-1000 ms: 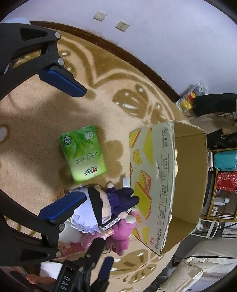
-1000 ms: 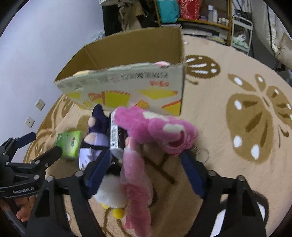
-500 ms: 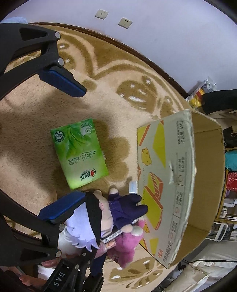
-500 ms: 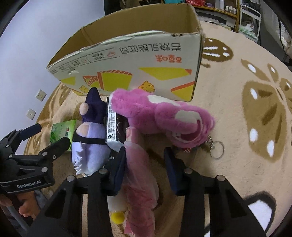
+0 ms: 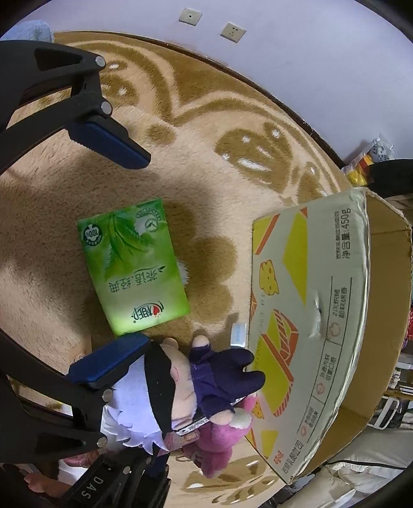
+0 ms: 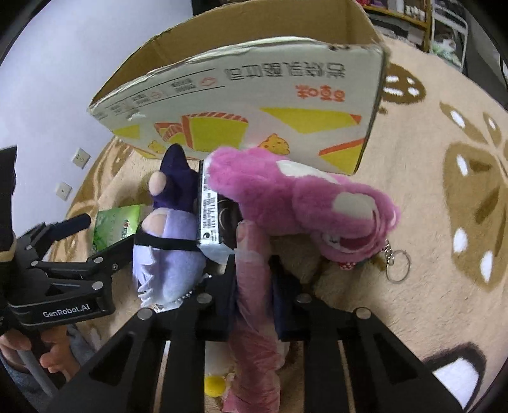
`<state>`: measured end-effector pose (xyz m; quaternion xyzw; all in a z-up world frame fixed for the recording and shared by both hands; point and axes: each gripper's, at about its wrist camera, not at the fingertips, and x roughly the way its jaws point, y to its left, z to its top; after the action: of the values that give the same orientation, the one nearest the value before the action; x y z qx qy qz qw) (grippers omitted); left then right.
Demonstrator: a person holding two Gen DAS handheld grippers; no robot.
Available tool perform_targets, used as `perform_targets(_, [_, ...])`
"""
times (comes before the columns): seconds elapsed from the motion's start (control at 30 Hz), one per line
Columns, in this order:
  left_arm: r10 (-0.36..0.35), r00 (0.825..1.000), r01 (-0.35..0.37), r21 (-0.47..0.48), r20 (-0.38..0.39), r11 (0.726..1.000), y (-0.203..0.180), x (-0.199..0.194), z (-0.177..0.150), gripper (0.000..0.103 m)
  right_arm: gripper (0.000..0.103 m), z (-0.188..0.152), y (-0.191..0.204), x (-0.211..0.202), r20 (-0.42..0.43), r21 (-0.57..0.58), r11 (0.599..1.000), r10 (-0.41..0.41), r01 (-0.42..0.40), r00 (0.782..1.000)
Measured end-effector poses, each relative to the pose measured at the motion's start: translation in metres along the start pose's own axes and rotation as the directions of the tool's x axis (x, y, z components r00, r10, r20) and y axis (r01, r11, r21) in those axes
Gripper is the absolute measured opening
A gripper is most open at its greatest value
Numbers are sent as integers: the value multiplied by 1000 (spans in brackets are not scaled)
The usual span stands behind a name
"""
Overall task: Organize soft objects
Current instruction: 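Grasp the pink wrapped plush with the right tool while the left tool grasps the green tissue pack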
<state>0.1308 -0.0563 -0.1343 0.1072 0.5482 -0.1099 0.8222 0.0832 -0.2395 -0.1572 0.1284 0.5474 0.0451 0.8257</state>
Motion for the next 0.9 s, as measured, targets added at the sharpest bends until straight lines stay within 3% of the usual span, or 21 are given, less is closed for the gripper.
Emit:
perform_targets(0.2, [-47, 999, 47, 11, 9, 999, -4, -2, -1, 81, 18, 0, 6, 0, 20, 1, 1000, -9, 9, 1000])
perform_targets(0.43, [-32, 999, 32, 11, 29, 999, -6, -6, -5, 80, 17, -1, 12, -9, 42, -17, 999, -37, 37, 998])
perform_targets(0.9, [44, 984, -42, -14, 174, 999, -1, -59, -27, 80, 17, -4, 16, -76, 252, -18, 999, -42, 48, 967])
